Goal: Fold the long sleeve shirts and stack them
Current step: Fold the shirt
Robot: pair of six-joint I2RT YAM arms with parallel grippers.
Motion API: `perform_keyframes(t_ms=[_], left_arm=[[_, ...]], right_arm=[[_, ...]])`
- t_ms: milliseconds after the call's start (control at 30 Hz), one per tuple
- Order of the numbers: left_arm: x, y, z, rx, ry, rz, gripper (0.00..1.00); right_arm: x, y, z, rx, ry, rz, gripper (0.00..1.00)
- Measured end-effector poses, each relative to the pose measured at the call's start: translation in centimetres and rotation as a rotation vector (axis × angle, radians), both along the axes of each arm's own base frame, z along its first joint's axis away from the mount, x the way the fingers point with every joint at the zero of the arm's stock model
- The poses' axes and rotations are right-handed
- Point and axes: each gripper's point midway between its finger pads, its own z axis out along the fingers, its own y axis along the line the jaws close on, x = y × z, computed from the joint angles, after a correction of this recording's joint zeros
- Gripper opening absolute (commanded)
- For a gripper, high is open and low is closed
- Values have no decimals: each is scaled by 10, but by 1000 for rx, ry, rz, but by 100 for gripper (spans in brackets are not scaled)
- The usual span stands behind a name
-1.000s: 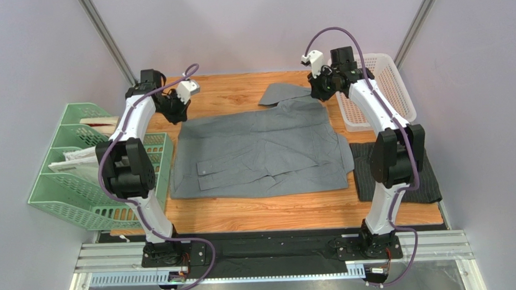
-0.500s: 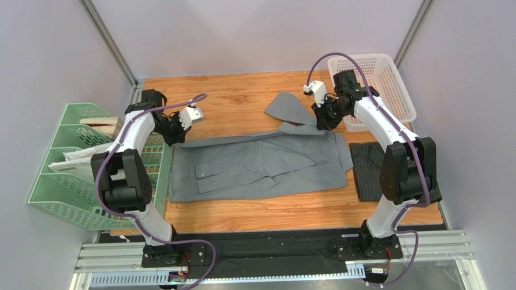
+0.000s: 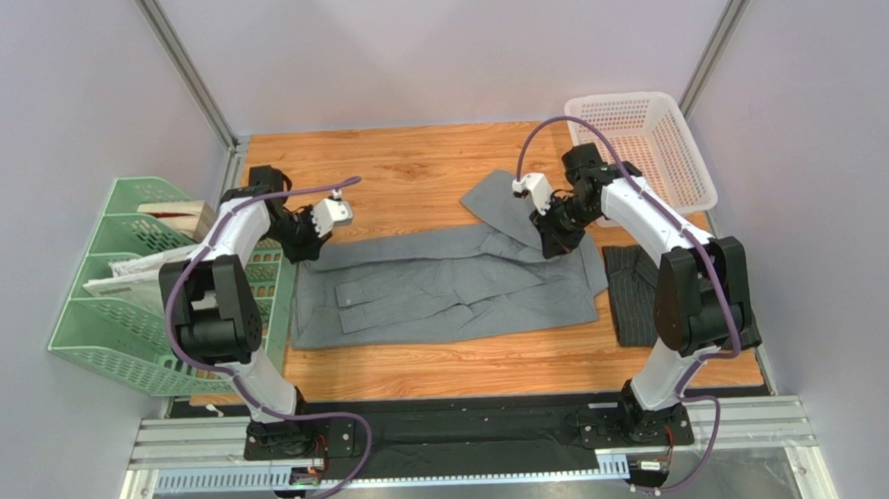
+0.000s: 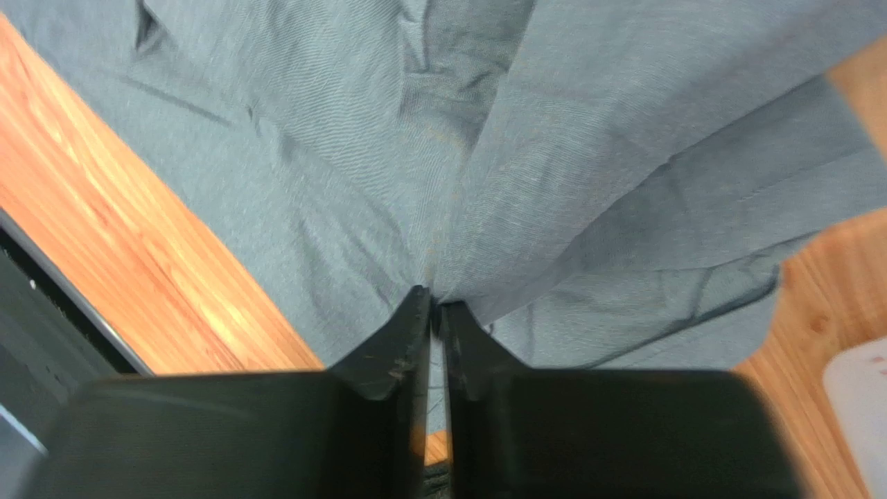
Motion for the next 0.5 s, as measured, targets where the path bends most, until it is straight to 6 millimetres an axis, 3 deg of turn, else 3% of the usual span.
perform_keyframes(t_ms=[33, 67, 133, 167, 200, 267, 367, 500], left_arm=[[-2, 1, -2, 5, 4, -4, 38], [-3, 1, -3, 11, 10, -8, 50], [-6, 2, -3, 15, 19, -13, 54], [-8, 1, -2, 12, 26, -6, 56], [-10, 1, -1, 8, 30, -1, 72], [-11, -2, 7, -9, 27, 21, 74], [-2, -8, 37, -58, -28, 83, 75], [21, -18, 97, -171, -173, 218, 78]], right_arm=[[-4, 0, -3, -4, 15, 5, 39], [-9, 0, -6, -12, 34, 11, 46], [-16, -2, -11, -35, 66, 20, 64], [-18, -3, -13, -43, 81, 17, 67], [-19, -5, -15, -58, 94, 13, 73], [-16, -9, -14, -80, 111, -5, 75], [5, -7, 2, -85, 67, -61, 71], [65, 10, 40, -53, -73, -158, 64]])
